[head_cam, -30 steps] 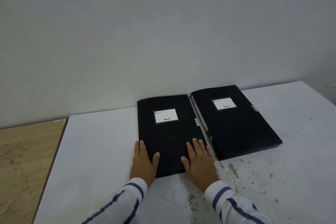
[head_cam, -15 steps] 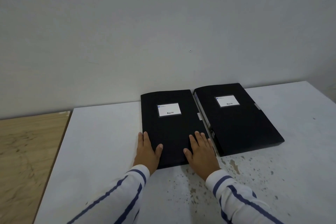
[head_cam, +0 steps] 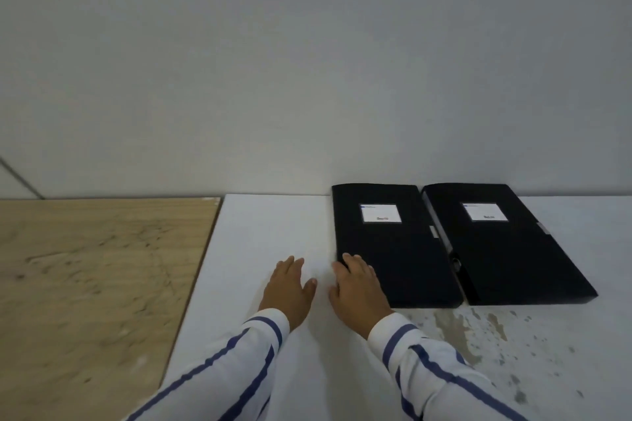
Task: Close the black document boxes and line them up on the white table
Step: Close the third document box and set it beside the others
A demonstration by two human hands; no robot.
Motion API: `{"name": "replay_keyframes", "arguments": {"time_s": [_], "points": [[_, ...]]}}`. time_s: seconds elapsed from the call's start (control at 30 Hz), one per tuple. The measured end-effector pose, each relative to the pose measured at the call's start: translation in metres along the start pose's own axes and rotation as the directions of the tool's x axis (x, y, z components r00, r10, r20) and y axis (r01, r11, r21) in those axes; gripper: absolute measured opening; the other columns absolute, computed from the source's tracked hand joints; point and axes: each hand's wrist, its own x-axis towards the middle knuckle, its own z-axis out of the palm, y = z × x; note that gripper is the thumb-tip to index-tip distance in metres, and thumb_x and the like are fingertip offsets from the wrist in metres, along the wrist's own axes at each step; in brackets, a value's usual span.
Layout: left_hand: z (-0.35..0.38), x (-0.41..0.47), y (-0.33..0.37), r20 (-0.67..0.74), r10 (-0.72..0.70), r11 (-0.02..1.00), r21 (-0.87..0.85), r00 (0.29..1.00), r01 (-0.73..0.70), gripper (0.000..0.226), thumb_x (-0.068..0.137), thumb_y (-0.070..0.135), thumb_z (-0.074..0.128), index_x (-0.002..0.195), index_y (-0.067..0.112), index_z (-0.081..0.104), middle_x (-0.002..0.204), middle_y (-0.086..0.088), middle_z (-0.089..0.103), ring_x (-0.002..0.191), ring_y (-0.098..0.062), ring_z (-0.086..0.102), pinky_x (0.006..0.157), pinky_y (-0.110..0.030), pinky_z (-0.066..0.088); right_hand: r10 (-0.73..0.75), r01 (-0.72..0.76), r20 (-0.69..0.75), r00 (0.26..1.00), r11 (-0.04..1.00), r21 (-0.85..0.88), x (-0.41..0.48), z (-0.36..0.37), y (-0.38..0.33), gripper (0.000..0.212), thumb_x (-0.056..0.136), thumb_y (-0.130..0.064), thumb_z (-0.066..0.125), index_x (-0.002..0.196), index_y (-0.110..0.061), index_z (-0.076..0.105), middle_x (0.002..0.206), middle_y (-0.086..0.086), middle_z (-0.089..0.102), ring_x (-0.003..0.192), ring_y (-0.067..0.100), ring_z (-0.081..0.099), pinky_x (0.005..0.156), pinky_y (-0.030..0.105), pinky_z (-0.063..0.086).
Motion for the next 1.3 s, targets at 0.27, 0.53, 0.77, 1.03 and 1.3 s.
{"name": "replay_keyframes", "arguments": {"time_s": [0.27,0.53,0.77,1.03,1.3], "points": [[-0.091,-0.068,-0.108,-0.104,-0.01,0.997,0.076,0.995,0.018,0.05,0.097,0.039,0.039,0.143,0.02,0.038,0.152,0.001,0.037,0.14,-0.018,0.033,0.115,-0.032,0.025,-0.144,0.145,0.023,0.989,0.989,-0.021,-0.028,0.041,-0.14,0.051,0.096,-0.036,0.044,0.144,-0.021,0.032,0.158,0.003,0.023,0.147,0.026,0.015,0.119,0.04,0.017],[-0.189,-0.166,-0.25,-0.247,-0.092,0.988,0.097,0.965,0.119,0.049,0.096,0.04,0.042,0.141,0.02,0.043,0.148,-0.001,0.043,0.135,-0.02,0.039,0.111,-0.033,0.031,-0.354,0.355,0.059,0.934,0.934,-0.025,-0.084,0.088,-0.319,0.052,0.092,-0.026,0.045,0.142,-0.014,0.035,0.156,0.009,0.026,0.145,0.027,0.017,0.117,0.042,0.023],[-0.265,-0.245,-0.367,-0.365,-0.178,0.97,0.092,0.914,0.226,0.048,0.095,0.039,0.043,0.139,0.02,0.044,0.146,-0.001,0.045,0.134,-0.02,0.041,0.11,-0.034,0.032,-0.462,0.463,0.094,0.882,0.886,0.01,-0.125,0.139,-0.461,0.054,0.093,-0.029,0.044,0.145,-0.017,0.032,0.157,0.007,0.022,0.145,0.025,0.013,0.116,0.043,0.021],[-0.318,-0.289,-0.466,-0.433,-0.324,0.938,-0.034,0.841,0.344,0.047,0.095,0.039,0.044,0.139,0.021,0.044,0.145,0.001,0.047,0.131,-0.02,0.045,0.108,-0.034,0.035,-0.552,0.554,0.121,0.825,0.832,0.027,-0.138,0.188,-0.572,0.052,0.092,-0.03,0.046,0.142,-0.019,0.036,0.154,0.006,0.029,0.143,0.027,0.022,0.115,0.042,0.024],[-0.361,-0.275,-0.567,-0.444,-0.457,0.884,-0.131,0.771,0.449,0.049,0.094,0.043,0.045,0.14,0.025,0.042,0.146,0.002,0.045,0.132,-0.02,0.044,0.109,-0.036,0.035,-0.635,0.635,0.189,0.749,0.769,0.066,-0.095,0.252,-0.674,0.05,0.092,-0.03,0.046,0.141,-0.021,0.036,0.153,0.005,0.031,0.142,0.026,0.024,0.115,0.041,0.025]]}}
